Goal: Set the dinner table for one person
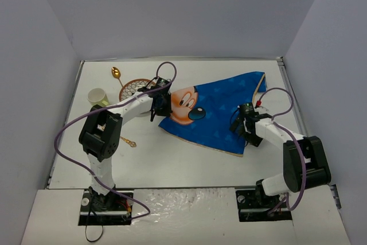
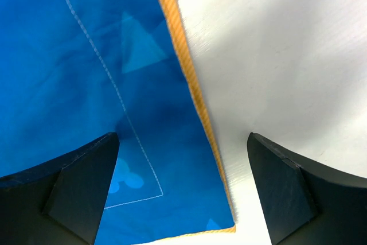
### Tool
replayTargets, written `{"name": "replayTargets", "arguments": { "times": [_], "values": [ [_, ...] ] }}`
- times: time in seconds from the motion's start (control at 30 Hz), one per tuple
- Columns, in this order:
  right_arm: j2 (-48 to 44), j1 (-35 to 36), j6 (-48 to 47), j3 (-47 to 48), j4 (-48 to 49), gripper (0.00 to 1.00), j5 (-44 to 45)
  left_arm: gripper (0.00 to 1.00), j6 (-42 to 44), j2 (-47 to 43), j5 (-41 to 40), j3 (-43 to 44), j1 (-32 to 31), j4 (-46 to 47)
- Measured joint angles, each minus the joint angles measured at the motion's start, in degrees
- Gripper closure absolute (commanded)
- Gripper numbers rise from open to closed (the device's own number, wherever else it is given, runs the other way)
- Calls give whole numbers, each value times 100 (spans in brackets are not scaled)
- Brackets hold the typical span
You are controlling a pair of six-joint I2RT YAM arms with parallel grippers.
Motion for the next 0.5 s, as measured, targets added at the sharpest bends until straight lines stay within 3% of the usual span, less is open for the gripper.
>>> {"name": "replayTargets", "arguments": {
  "times": [0.2,0.3,0.5],
  "values": [
    [137,290,45,6,9,24,274,100,-12,0,-2,0,0,0],
    [238,346,57,38,34,39,334,100,-12,0,-2,0,0,3],
    [506,482,141,225,204,90,381,100,-11,0,-2,0,0,7]
  ]
}}
